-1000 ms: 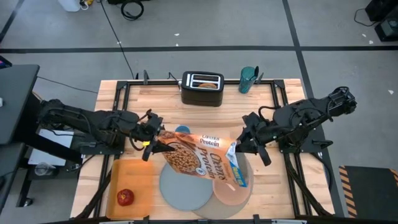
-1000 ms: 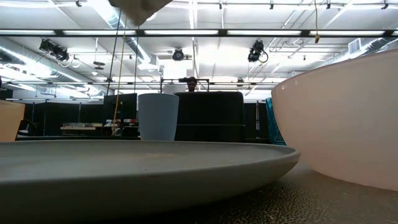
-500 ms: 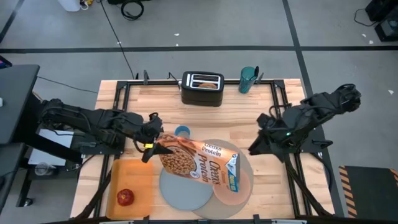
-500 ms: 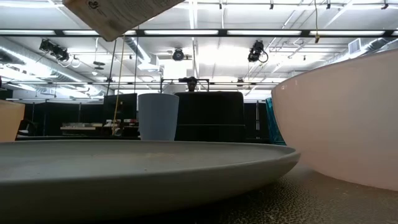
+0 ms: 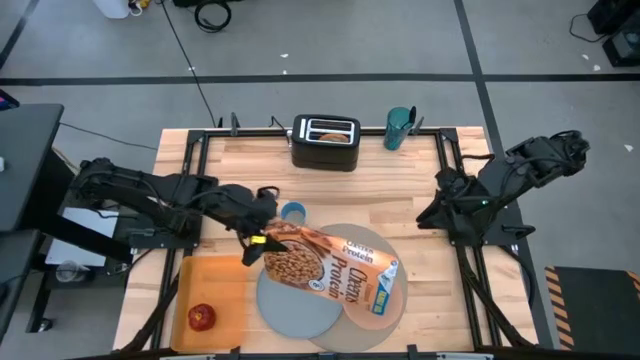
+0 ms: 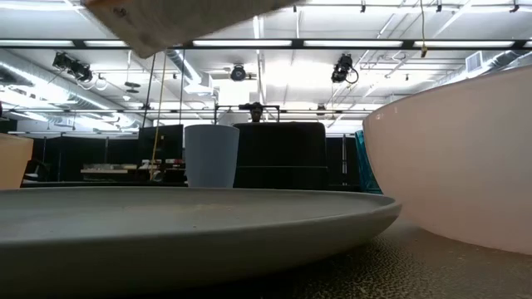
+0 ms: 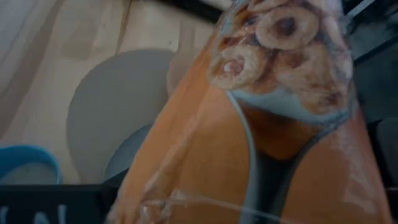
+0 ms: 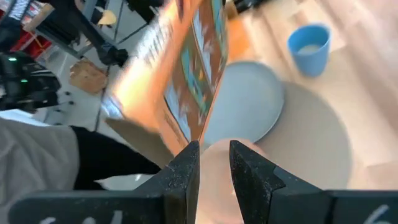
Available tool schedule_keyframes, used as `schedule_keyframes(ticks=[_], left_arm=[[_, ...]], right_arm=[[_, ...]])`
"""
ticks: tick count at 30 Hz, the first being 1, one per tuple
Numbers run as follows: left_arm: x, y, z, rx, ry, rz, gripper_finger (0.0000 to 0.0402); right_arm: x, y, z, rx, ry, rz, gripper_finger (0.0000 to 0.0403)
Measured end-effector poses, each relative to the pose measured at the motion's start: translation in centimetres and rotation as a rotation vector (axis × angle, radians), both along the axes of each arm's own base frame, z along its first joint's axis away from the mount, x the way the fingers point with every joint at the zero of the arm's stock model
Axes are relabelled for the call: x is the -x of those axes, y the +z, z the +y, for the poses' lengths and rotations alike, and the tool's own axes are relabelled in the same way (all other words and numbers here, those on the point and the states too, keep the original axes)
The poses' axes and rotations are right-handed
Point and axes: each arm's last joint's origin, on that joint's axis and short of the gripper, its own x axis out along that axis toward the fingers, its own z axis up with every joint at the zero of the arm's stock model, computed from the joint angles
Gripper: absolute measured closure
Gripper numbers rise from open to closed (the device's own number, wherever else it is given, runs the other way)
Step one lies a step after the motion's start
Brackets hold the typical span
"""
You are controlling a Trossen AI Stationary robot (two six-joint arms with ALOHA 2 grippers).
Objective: Arrange a breakfast setting
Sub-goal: Pour the cereal from the cereal box into the orange bowl
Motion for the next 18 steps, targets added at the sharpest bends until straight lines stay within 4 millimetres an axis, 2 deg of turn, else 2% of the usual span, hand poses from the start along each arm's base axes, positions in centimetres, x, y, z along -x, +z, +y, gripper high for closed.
schedule_keyframes(ticks=[5,10,18], left_arm=[[-2.2,0.8,-0.5,-0.021,0.001,0.085,0.0199],[-4.2,0.8,-1.1,-0.025,-0.003,0.125,0.0199],[-6.0,0.8,-1.3,-0.058,0.000,0.271,0.0199]], right_arm=[[0.7,0.2,-0.5,0.061,-0.022,-0.032,0.0309],[1.2,0.2,-0.8,0.073,-0.034,-0.030,0.0309],[1.7,0.1,-0.9,0.064,0.047,-0.007,0.0309]])
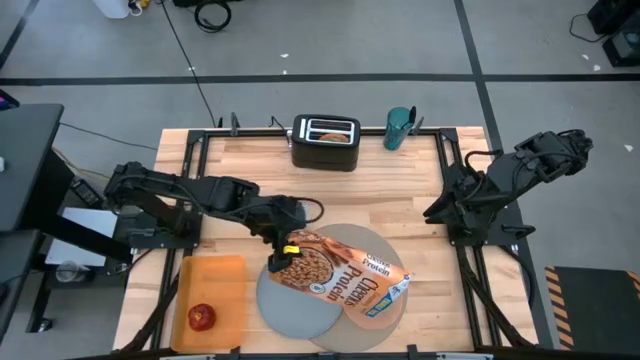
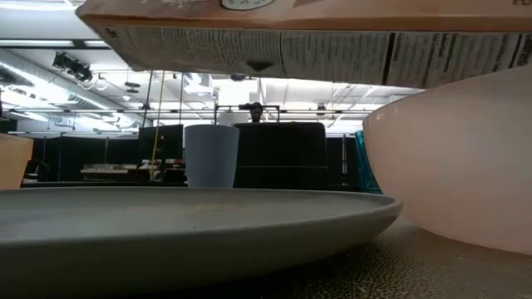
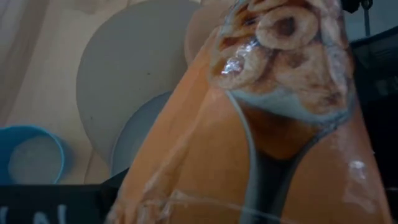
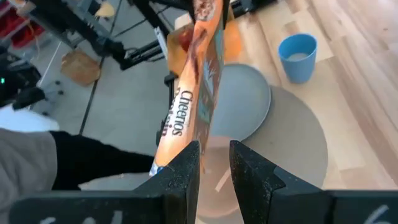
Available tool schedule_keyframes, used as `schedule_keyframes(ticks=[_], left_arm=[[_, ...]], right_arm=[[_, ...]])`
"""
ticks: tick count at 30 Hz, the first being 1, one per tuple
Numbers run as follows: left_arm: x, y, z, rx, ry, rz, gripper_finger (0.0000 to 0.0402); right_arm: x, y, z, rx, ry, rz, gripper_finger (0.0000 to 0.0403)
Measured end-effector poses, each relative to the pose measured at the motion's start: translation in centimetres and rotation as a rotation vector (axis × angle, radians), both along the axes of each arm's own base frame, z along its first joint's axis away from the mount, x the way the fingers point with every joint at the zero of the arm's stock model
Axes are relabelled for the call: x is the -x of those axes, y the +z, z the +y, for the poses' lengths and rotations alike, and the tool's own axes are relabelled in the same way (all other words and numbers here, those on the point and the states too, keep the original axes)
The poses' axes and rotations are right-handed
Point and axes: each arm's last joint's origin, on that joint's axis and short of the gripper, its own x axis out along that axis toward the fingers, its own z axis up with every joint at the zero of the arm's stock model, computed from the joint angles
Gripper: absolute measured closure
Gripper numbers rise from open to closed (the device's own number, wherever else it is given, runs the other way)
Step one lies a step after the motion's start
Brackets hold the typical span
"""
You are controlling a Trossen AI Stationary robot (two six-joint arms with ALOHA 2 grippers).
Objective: Arrange a breakfast setting
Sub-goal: Pour the cereal from the cereal box into the orange bowl
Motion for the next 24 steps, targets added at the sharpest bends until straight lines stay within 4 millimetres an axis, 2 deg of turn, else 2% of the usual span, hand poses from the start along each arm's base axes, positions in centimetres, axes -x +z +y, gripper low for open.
schedule_keyframes(ticks=[10,12,15,19,24], left_arm=[[-1.8,0.9,-0.2,-0.005,0.025,0.036,0.0199],[-1.8,1.4,-0.2,-0.009,0.022,0.029,0.0199],[-1.5,1.1,0.3,-0.028,0.040,0.082,0.0202],[-1.8,1.7,0.4,-0.004,0.058,0.044,0.0203],[-1.8,1.3,0.5,0.008,0.066,0.071,0.0204]], right_arm=[[1.4,0.2,-0.7,0.023,0.034,-0.018,0.0309],[1.7,0.3,-0.9,0.023,0.036,-0.029,0.0309],[2.0,0.4,-1.1,0.030,0.043,-0.043,0.0309],[2.1,0.4,-1.1,0.036,0.047,-0.047,0.0309],[2.1,0.4,-1.1,0.041,0.049,-0.049,0.0309]])
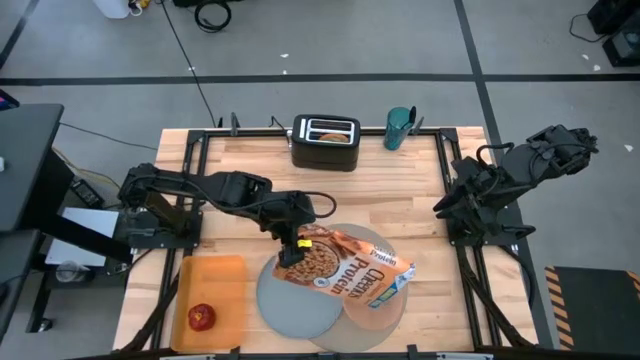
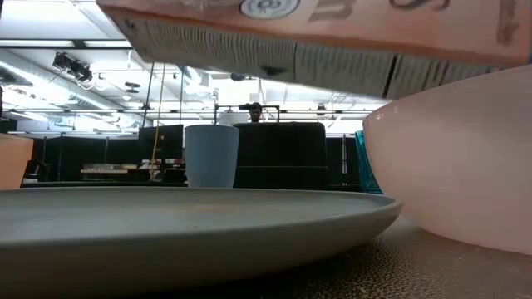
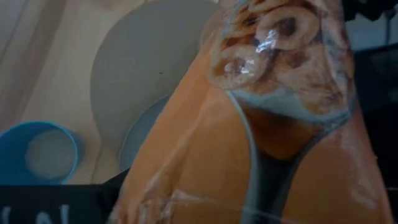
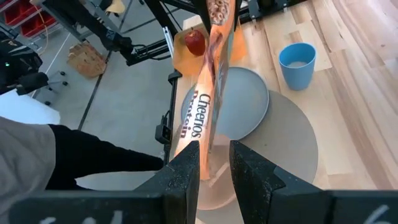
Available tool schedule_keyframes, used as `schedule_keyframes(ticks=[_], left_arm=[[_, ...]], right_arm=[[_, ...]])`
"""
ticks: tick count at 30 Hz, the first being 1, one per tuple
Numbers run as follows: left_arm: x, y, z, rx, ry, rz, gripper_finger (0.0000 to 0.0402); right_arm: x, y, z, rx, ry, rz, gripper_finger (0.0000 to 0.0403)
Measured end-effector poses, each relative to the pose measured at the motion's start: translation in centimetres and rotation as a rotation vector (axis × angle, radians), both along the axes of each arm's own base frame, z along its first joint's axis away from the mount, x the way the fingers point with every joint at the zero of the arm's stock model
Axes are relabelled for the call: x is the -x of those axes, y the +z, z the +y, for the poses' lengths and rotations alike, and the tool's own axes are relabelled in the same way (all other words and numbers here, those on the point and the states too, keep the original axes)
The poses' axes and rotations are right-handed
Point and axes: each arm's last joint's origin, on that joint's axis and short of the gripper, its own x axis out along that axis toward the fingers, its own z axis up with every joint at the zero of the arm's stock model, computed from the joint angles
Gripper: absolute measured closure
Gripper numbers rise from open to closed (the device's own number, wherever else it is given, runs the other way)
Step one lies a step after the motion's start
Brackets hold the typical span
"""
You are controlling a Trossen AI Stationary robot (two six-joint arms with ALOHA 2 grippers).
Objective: Arrange a breakfast setting
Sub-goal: Pour the cereal from the cereal box into the orange bowl
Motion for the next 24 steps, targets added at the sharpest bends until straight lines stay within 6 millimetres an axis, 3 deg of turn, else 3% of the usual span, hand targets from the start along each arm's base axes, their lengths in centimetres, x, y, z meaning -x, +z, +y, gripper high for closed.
schedule_keyframes(ticks=[24], left_arm=[[0.24,-0.03,-0.03,0.013,-0.025,0.019,0.0202]], right_arm=[[-0.02,0.00,-0.02,0.002,-0.011,-0.001,0.0309]])
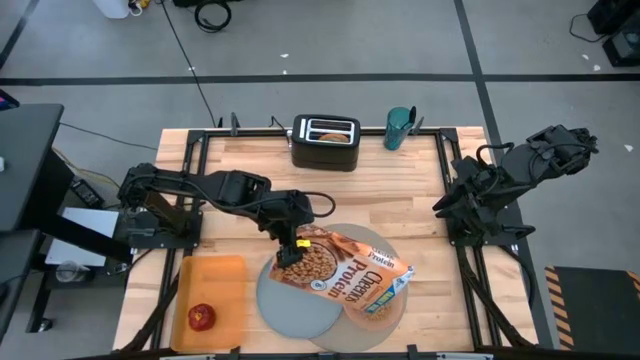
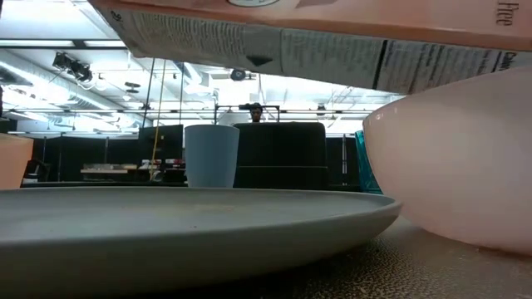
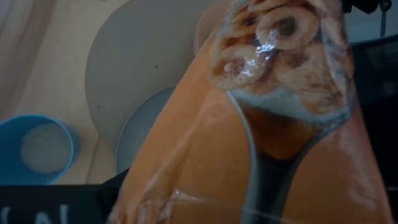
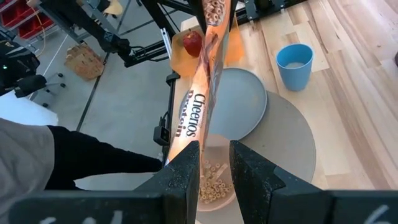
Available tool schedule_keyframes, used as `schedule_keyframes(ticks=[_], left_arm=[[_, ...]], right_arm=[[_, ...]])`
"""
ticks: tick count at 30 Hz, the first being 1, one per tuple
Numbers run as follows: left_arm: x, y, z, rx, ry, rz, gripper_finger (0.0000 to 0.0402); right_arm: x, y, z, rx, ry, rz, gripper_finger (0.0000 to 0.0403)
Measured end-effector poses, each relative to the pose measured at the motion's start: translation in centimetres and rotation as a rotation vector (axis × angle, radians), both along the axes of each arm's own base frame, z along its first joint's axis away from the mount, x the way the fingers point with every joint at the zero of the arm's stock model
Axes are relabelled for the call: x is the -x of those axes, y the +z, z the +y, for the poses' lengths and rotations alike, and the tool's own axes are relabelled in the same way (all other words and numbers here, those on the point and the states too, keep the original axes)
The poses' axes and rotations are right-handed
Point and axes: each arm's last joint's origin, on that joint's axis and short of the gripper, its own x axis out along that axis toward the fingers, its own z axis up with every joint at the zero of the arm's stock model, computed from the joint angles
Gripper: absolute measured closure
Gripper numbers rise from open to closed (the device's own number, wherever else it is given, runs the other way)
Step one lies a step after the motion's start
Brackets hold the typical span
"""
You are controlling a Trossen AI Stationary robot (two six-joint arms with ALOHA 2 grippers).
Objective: Arrange a breakfast setting
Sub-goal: Pour the cereal from the cereal box into the orange bowl
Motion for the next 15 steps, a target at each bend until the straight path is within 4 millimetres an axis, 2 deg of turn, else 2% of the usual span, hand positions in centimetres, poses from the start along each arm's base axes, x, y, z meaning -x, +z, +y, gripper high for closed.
schedule_keyframes(ticks=[12,15], left_arm=[[-0.22,0.20,-0.27,0.020,-0.001,-0.031,0.0203],[0.04,-0.18,-0.02,-0.010,-0.012,0.015,0.0203]], right_arm=[[-0.02,0.00,0.01,-0.010,-0.006,0.003,0.0309],[-0.04,0.06,0.02,-0.010,-0.004,-0.004,0.0309]])
